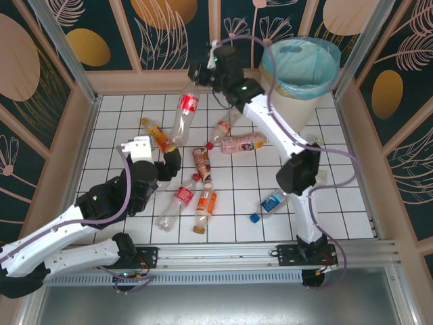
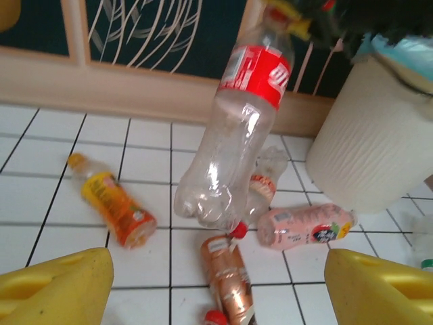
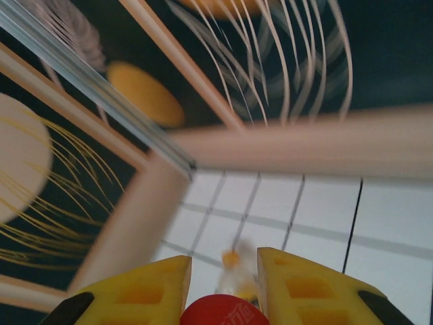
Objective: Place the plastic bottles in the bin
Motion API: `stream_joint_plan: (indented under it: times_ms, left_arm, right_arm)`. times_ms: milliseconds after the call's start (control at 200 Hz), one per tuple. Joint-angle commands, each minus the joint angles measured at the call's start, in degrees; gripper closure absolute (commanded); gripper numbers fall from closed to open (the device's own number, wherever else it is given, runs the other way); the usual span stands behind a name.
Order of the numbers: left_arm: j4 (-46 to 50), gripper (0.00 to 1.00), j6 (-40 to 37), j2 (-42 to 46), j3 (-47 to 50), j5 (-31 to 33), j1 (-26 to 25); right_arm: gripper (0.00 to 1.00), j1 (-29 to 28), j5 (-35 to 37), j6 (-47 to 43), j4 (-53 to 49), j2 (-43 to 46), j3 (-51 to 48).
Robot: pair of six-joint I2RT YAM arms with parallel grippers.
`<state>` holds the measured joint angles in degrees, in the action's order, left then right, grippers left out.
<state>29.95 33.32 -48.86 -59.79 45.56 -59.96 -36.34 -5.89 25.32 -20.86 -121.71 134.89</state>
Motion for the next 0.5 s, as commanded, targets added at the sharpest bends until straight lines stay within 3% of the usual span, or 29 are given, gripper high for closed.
stream_joint_plan:
  times_ms: [0, 240, 375, 495]
  left_arm:
    - [-3.2, 0.19, -8.5, -4.5, -6.8, -0.2, -0.2]
    - [-12.0, 0.19, -19.8, -21.8, -24.0, -9.6, -0.2]
    - [-13.2, 0.2, -21.5, -32.6, -35.4, -17.4, -0.2]
    - [-15.6, 0.21, -19.8, -39.0, -40.0, -23.7, -0.2]
  right_arm:
    - [1.0, -0.8, 8.2, -11.0, 4.4, 8.0, 2.1]
    - [1.0, 0.6, 24.2, -32.6, 13.7, 19.1, -2.0]
    - [1.0, 4.7, 27.9, -40.0, 19.5, 22.9, -5.7]
    - [1.0, 13.3, 29.7, -43.4, 20.4, 23.3, -6.7]
